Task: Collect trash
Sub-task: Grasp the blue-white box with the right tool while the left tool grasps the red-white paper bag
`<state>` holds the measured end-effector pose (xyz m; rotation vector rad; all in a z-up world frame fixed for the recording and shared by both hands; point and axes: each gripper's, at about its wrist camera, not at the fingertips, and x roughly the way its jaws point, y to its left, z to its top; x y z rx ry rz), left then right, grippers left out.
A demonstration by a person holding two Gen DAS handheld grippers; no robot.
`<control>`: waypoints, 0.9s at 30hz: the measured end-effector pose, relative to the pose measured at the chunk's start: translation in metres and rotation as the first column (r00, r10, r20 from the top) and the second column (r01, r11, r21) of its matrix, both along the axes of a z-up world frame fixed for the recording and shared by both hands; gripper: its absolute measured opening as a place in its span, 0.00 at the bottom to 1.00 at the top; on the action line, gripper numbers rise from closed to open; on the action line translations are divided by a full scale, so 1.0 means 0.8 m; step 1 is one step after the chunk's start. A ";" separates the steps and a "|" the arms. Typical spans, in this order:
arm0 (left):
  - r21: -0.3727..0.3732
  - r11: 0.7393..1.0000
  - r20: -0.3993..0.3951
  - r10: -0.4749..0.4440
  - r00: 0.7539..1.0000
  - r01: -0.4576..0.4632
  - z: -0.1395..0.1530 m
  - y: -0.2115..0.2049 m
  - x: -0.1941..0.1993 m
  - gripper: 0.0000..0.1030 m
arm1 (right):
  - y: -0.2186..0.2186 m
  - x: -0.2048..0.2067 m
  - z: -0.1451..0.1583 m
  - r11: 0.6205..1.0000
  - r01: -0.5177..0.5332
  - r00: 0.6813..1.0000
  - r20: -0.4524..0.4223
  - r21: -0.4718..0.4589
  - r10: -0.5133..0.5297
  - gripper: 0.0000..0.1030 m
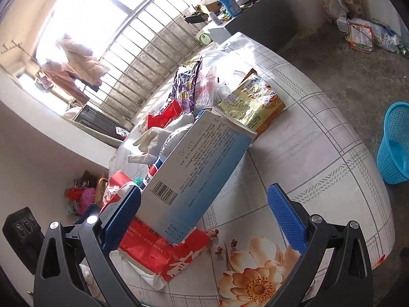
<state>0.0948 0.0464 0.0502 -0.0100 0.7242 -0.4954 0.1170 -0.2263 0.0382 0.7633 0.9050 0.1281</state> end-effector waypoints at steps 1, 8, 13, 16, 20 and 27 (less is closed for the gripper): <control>-0.008 1.000 -0.016 -0.010 1.000 0.009 -0.003 0.000 0.001 0.68 | 0.000 0.006 -0.005 0.999 0.003 1.000 -0.015 0.034 -0.002 0.94; -0.039 0.999 -0.128 -0.026 0.991 0.021 -0.029 0.001 0.020 0.60 | 0.006 0.051 -0.036 0.985 0.034 0.992 -0.129 0.167 -0.012 0.94; -0.082 0.996 -0.205 -0.042 0.978 0.026 -0.044 0.004 0.033 0.56 | 0.014 0.070 -0.054 0.975 0.049 0.985 -0.172 0.215 -0.012 0.94; -0.107 0.994 -0.228 -0.054 0.972 0.030 -0.051 0.006 0.037 0.48 | 0.019 0.077 -0.061 0.971 0.056 0.982 -0.186 0.234 -0.012 0.94; -0.135 0.990 -0.230 -0.074 0.970 0.044 -0.054 0.007 0.039 0.35 | 0.020 0.086 -0.075 0.959 0.082 0.976 -0.216 0.271 -0.023 0.94; -0.152 0.984 -0.137 -0.117 0.984 0.095 -0.038 0.010 0.028 0.34 | 0.013 0.076 -0.095 0.933 0.128 0.968 -0.246 0.336 -0.044 0.71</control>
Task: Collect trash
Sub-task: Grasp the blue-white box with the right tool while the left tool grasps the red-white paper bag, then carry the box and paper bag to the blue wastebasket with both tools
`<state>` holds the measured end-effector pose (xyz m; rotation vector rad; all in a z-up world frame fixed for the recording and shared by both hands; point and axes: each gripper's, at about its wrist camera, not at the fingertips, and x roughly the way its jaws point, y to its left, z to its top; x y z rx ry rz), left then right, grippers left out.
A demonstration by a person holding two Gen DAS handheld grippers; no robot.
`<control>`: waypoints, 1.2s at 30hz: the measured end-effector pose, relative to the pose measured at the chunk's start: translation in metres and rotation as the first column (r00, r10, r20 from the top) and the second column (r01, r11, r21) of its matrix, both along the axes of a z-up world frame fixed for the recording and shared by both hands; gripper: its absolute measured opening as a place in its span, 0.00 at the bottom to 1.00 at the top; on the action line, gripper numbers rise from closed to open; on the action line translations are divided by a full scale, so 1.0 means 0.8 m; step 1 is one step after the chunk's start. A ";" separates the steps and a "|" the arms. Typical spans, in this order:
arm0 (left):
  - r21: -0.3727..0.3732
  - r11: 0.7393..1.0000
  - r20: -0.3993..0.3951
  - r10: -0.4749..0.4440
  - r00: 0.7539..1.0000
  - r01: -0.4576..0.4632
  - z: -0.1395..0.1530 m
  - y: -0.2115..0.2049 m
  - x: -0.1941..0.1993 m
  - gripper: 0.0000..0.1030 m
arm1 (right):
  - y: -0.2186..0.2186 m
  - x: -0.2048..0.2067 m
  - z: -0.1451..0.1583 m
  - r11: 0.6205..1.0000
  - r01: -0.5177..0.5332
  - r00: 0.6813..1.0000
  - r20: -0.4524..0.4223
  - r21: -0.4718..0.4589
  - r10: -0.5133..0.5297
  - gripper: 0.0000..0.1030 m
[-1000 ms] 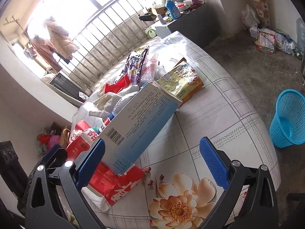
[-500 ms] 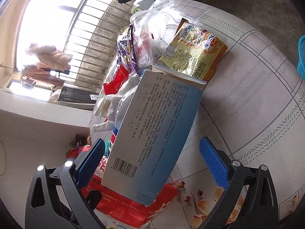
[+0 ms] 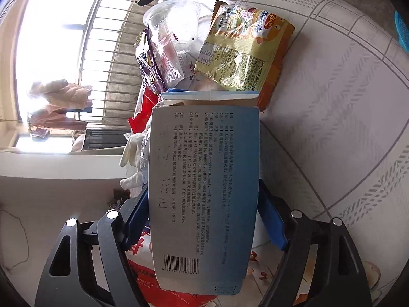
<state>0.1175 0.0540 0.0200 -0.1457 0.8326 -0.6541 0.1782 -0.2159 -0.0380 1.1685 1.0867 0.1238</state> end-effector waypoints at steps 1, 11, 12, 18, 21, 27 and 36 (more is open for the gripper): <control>-0.005 1.000 0.012 -0.005 1.000 0.005 0.003 0.000 -0.001 0.34 | -0.001 -0.001 -0.001 1.000 0.002 1.000 0.000 0.005 -0.002 0.70; -0.095 0.993 0.217 -0.049 0.975 0.071 0.056 0.002 -0.028 0.33 | -0.014 -0.029 0.045 0.998 0.038 0.984 0.170 0.041 -0.044 0.68; -0.105 0.991 0.241 -0.053 0.969 0.080 0.062 0.003 -0.032 0.33 | -0.015 -0.032 0.050 0.998 0.041 0.981 0.189 0.041 -0.048 0.68; -0.147 0.980 0.358 -0.077 0.931 0.137 0.089 0.001 -0.059 0.33 | -0.028 -0.054 0.073 0.998 0.060 0.964 0.258 0.030 -0.065 0.68; -0.128 0.983 0.370 -0.077 0.926 0.133 0.091 -0.008 -0.063 0.33 | -0.030 -0.056 0.076 0.997 0.068 0.961 0.267 0.026 -0.073 0.68; -0.063 0.992 0.398 -0.075 0.914 0.109 0.094 -0.023 -0.071 0.33 | -0.033 -0.055 0.078 0.996 0.085 0.956 0.282 0.013 -0.085 0.68; -0.039 0.995 0.403 -0.070 0.913 0.093 0.106 -0.031 -0.083 0.33 | -0.050 -0.077 0.088 0.994 0.113 0.940 0.324 0.011 -0.110 0.68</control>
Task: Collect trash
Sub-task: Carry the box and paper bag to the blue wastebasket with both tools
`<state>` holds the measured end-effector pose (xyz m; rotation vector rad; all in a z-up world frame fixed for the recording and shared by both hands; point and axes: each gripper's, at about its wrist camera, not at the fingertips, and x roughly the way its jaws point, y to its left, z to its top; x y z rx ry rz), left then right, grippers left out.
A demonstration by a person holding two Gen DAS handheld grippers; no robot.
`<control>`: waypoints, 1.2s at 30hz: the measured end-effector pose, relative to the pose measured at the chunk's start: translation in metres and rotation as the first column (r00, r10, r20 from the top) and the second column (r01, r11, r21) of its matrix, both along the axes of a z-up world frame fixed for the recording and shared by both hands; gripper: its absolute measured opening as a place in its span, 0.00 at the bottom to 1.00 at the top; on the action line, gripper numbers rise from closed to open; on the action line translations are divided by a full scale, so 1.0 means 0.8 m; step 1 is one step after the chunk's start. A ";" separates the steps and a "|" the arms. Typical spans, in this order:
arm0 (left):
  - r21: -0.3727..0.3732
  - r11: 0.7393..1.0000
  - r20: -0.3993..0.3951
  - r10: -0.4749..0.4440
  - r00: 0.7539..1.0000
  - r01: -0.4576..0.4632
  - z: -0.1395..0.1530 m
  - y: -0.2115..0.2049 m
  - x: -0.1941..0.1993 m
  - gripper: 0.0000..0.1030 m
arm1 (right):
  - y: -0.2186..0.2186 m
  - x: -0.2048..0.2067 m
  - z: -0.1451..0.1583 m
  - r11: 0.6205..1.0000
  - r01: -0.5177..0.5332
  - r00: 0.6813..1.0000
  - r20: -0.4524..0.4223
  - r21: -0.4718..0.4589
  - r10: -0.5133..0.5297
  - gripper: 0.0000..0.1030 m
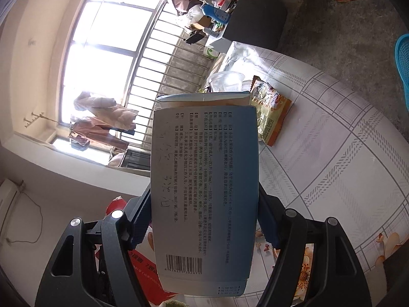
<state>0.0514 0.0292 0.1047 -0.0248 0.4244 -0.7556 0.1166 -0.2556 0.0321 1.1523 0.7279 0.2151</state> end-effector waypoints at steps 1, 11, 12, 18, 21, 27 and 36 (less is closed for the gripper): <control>0.000 1.000 0.003 0.001 1.000 -0.001 0.002 0.000 0.000 0.33 | -0.003 -0.004 0.001 1.000 0.005 1.000 0.006 -0.001 -0.005 0.68; 0.011 1.000 0.008 -0.029 1.000 0.029 0.035 -0.015 0.010 0.33 | -0.044 -0.049 0.005 0.996 0.086 0.994 0.066 0.036 -0.088 0.68; 0.013 0.999 0.006 -0.034 0.999 0.034 0.039 -0.019 0.012 0.33 | -0.050 -0.055 0.004 0.994 0.097 0.993 0.070 0.042 -0.099 0.68; 0.029 0.995 0.003 -0.099 0.995 0.099 0.064 -0.066 0.017 0.33 | -0.093 -0.095 0.000 0.982 0.171 0.979 0.096 0.080 -0.178 0.68; 0.051 0.988 -0.005 -0.148 0.989 0.148 0.072 -0.104 0.019 0.33 | -0.118 -0.115 -0.002 0.973 0.213 0.969 0.105 0.093 -0.223 0.68; 0.105 0.961 -0.046 -0.253 0.966 0.257 0.075 -0.195 0.032 0.32 | -0.173 -0.159 -0.019 0.939 0.319 0.938 0.098 0.131 -0.332 0.68; 0.150 0.895 -0.278 -0.369 0.887 0.419 0.027 -0.363 0.078 0.33 | -0.257 -0.219 -0.082 0.837 0.528 0.847 -0.024 0.141 -0.530 0.68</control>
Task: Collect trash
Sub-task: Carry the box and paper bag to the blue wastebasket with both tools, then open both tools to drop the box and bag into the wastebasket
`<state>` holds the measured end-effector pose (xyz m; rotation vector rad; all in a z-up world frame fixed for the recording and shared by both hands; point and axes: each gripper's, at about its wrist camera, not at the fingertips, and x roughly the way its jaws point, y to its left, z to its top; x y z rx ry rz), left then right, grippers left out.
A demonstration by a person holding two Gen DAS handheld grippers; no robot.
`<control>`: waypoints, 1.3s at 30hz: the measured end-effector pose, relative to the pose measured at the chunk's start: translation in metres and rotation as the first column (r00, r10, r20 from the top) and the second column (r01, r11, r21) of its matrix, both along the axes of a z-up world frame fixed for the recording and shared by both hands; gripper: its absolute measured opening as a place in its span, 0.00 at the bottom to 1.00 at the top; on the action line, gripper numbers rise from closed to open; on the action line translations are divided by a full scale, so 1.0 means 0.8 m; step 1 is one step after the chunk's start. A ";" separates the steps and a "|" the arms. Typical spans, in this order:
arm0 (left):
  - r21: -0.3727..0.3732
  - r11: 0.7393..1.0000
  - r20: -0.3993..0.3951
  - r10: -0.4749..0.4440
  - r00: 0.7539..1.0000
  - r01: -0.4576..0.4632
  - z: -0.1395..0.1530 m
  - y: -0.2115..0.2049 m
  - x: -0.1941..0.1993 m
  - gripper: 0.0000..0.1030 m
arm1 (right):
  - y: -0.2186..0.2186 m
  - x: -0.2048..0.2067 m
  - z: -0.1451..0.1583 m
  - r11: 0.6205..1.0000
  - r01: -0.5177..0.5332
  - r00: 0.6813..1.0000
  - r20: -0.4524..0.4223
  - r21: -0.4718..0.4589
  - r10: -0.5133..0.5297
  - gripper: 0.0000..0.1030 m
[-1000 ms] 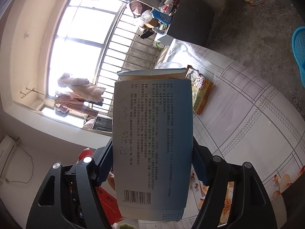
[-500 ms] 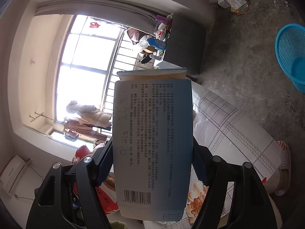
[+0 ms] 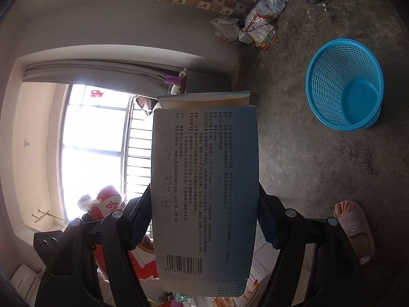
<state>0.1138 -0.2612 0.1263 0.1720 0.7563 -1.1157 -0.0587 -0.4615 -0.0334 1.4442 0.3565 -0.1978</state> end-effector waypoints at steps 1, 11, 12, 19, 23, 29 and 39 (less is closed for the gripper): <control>0.013 1.000 -0.029 -0.015 0.999 0.015 -0.011 -0.021 0.004 0.33 | -0.010 -0.007 -0.012 0.999 0.031 0.999 -0.021 0.011 -0.031 0.68; 0.130 0.979 -0.153 -0.139 0.978 0.159 -0.111 -0.219 0.025 0.33 | -0.129 -0.025 -0.121 0.975 0.176 0.969 -0.200 0.133 -0.148 0.69; 0.133 0.976 -0.155 -0.149 0.977 0.170 -0.118 -0.239 0.028 0.34 | -0.141 -0.022 -0.131 0.971 0.189 0.964 -0.214 0.146 -0.156 0.72; 0.173 0.974 -0.187 -0.116 0.975 0.149 -0.190 -0.351 0.047 0.65 | -0.248 0.009 -0.249 0.949 0.254 0.893 -0.421 0.188 -0.156 0.86; 0.173 0.975 -0.228 -0.097 0.969 0.139 -0.207 -0.341 0.051 0.65 | -0.251 -0.007 -0.280 0.925 0.309 0.888 -0.416 0.222 -0.197 0.86; 0.162 0.979 -0.184 -0.093 0.978 0.124 -0.185 -0.295 0.049 0.65 | -0.230 -0.023 -0.262 0.949 0.284 0.886 -0.416 0.141 -0.203 0.86; 0.054 0.994 -0.057 -0.089 0.994 0.092 -0.070 -0.163 0.033 0.67 | -0.154 -0.003 -0.118 0.979 0.103 0.900 -0.403 -0.173 -0.166 0.86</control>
